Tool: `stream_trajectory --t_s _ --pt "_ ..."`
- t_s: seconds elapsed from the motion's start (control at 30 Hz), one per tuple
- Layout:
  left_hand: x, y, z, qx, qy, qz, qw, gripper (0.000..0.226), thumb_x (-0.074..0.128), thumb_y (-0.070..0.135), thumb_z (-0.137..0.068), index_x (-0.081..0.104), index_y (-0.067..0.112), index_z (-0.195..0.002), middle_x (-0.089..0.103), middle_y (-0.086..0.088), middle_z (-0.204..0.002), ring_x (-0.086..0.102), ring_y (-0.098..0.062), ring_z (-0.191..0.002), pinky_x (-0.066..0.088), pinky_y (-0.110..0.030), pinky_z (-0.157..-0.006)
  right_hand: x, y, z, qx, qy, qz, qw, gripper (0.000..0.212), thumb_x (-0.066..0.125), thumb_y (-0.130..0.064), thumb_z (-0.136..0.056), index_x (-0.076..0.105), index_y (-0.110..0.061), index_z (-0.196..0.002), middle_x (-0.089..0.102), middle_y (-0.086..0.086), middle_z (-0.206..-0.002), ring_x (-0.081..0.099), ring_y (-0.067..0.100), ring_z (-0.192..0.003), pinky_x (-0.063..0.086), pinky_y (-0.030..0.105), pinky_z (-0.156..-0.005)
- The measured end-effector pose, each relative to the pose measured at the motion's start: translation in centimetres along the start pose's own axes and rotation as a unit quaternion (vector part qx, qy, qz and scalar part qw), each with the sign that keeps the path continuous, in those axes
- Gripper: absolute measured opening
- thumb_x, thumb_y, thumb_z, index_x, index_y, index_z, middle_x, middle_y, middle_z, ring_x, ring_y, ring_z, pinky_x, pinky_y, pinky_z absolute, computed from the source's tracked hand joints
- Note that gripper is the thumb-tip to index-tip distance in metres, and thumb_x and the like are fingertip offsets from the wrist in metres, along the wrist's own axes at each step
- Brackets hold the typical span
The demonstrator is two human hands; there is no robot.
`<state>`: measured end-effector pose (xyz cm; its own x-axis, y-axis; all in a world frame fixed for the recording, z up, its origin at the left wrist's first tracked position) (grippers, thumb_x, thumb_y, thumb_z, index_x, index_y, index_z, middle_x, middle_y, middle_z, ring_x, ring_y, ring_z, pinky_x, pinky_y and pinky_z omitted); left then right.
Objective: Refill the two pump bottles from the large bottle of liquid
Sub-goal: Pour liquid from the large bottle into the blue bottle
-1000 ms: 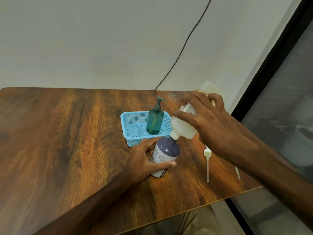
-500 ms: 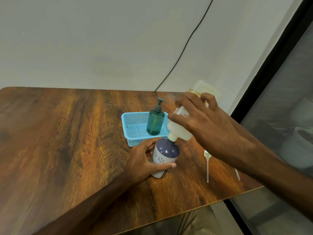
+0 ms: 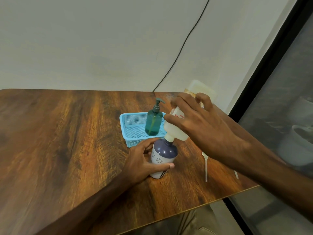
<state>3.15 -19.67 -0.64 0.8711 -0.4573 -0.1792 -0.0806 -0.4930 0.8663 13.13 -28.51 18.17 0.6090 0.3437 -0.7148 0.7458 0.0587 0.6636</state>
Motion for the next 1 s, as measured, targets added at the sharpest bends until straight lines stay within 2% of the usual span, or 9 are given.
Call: stream_trajectory --t_s 0.2,0.43,0.73,1.0 --pt "0.0 -0.1 0.0 -0.001 -0.001 -0.002 1.0 0.078 0.101 0.042 -0.066 0.065 0.028 -0.134 0.073 0.017 -0.128 0.07 -0.009 -0.119 0.058 -0.021 -0.095 0.0 -0.1 -0.1 0.005 -0.004 -0.01 1.0 0.064 0.083 -0.016 -0.073 0.057 -0.024 -0.131 0.046 0.016 -0.146 0.038 0.037 -0.139 0.012 0.05 -0.104" --pt "-0.1 0.0 0.1 -0.002 -0.004 0.001 1.0 0.078 0.099 0.047 -0.066 0.064 0.031 -0.134 0.072 0.019 -0.128 0.07 -0.006 -0.119 0.057 -0.018 -0.094 -0.1 -0.4 -0.1 -0.024 -0.011 0.004 1.0 0.064 0.071 -0.019 -0.088 0.039 -0.025 -0.143 0.028 0.015 -0.155 0.02 0.036 -0.148 0.002 0.048 -0.105" --pt "-0.2 -0.2 0.2 -0.002 -0.003 0.004 1.0 0.079 0.1 0.047 -0.066 0.064 0.03 -0.135 0.072 0.019 -0.129 0.069 -0.007 -0.12 0.057 -0.019 -0.095 -0.1 -0.7 -0.4 -0.042 -0.021 -0.017 0.999 0.057 0.057 -0.014 -0.097 0.031 -0.022 -0.147 0.014 0.015 -0.16 0.005 0.034 -0.151 -0.006 0.048 -0.105" --pt "-0.2 -0.2 0.1 -0.002 -0.002 0.01 1.0 0.082 0.099 0.052 -0.065 0.063 0.03 -0.135 0.072 0.017 -0.129 0.07 -0.008 -0.119 0.058 -0.022 -0.095 -0.3 -1.0 -0.4 -0.05 -0.02 0.015 0.998 0.062 0.067 -0.019 -0.09 0.036 -0.022 -0.143 0.019 0.016 -0.158 0.01 0.035 -0.15 -0.003 0.049 -0.104"
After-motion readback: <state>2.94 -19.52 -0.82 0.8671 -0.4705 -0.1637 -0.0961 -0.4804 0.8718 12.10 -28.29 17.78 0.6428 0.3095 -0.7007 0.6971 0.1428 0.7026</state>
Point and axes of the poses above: each hand's wrist, its own z-axis away from the middle knuckle, its own x-axis out of the palm, y = z × x, the point moved 5 cm from there along -z, towards the middle knuckle
